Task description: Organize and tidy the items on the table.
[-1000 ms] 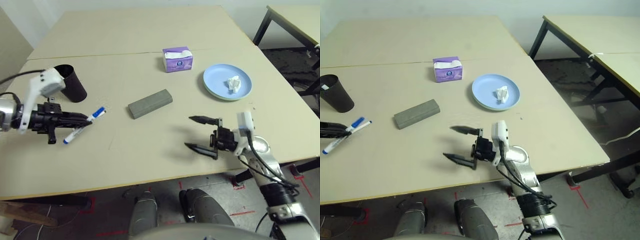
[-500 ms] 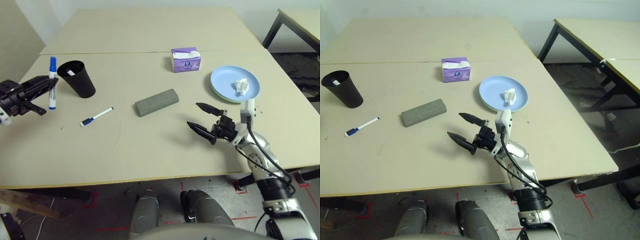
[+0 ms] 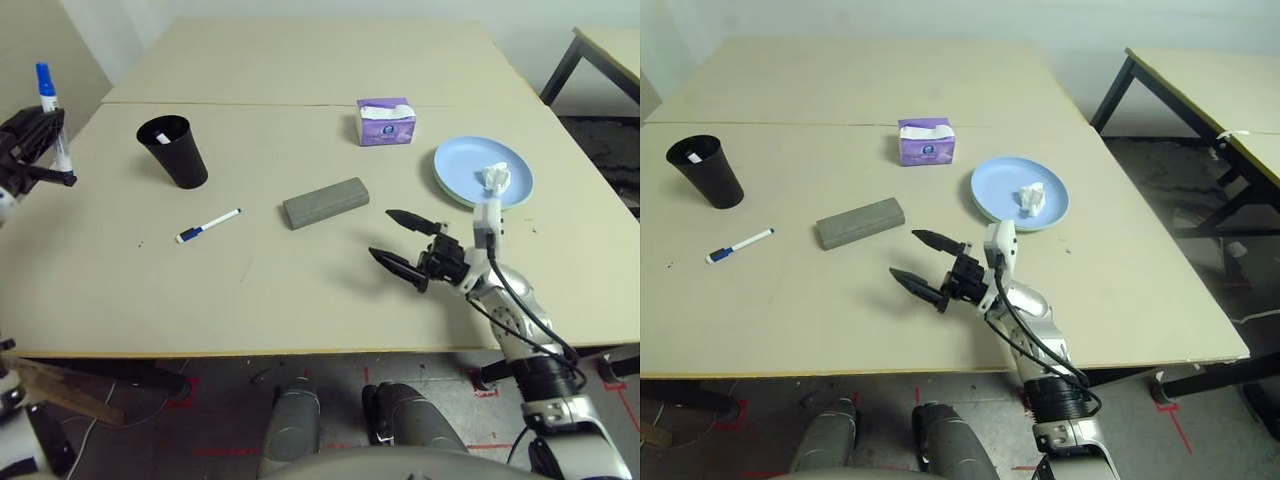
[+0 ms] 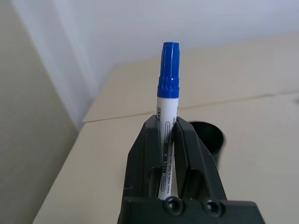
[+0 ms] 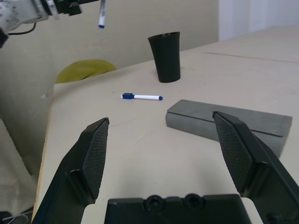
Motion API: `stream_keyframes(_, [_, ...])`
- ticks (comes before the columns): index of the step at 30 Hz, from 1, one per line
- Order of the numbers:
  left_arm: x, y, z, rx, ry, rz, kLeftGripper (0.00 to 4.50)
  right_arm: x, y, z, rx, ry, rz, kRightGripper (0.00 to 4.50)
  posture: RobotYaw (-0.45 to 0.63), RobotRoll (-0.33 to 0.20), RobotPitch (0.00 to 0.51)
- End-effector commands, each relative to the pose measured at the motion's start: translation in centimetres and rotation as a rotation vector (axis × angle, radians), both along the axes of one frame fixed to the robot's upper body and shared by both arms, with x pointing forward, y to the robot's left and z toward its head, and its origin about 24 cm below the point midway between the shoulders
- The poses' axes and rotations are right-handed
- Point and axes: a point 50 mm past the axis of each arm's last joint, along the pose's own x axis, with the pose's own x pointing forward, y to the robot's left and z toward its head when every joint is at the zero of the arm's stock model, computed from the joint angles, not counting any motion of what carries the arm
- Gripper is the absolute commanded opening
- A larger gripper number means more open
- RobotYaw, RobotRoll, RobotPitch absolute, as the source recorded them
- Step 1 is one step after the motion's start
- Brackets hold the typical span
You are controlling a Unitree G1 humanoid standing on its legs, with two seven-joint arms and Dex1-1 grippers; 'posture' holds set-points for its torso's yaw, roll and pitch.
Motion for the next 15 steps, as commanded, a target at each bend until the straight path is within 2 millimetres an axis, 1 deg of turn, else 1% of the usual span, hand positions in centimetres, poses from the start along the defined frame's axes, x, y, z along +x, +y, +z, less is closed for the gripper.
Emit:
stream_keyframes(1, [1.8,-0.4,-0.6,-0.026,-0.002,-0.012,0.27,-0.6,0.1,-0.3,-0.019,0.013,0.012,4.5,0.08,0.0,0.156])
stream_keyframes(4, [3.4,-0.9,-0.4,-0.053,-0.031,-0.035,0.27,-0.8,-0.1,-0.3,-0.028,0.014,0.009,4.5,0.06,0.0,0.155])
stream_keyframes(9, [5.2,-1.2,-0.1,-0.064,-0.073,-0.059,0.27,-1.3,-0.5,-0.4,-0.041,0.017,0.0,4.5,0.03,0.0,0.152])
stream_keyframes(11, [5.8,-1.1,-0.1,-0.063,-0.083,-0.063,0.27,-1.5,-0.6,-0.4,-0.045,0.017,-0.004,4.5,0.01,0.0,0.149])
stream_keyframes(15, [6.5,-0.7,-0.5,-0.059,-0.086,-0.059,0.27,-1.9,-0.8,-0.3,-0.05,0.017,-0.013,4.5,0.0,0.0,0.145])
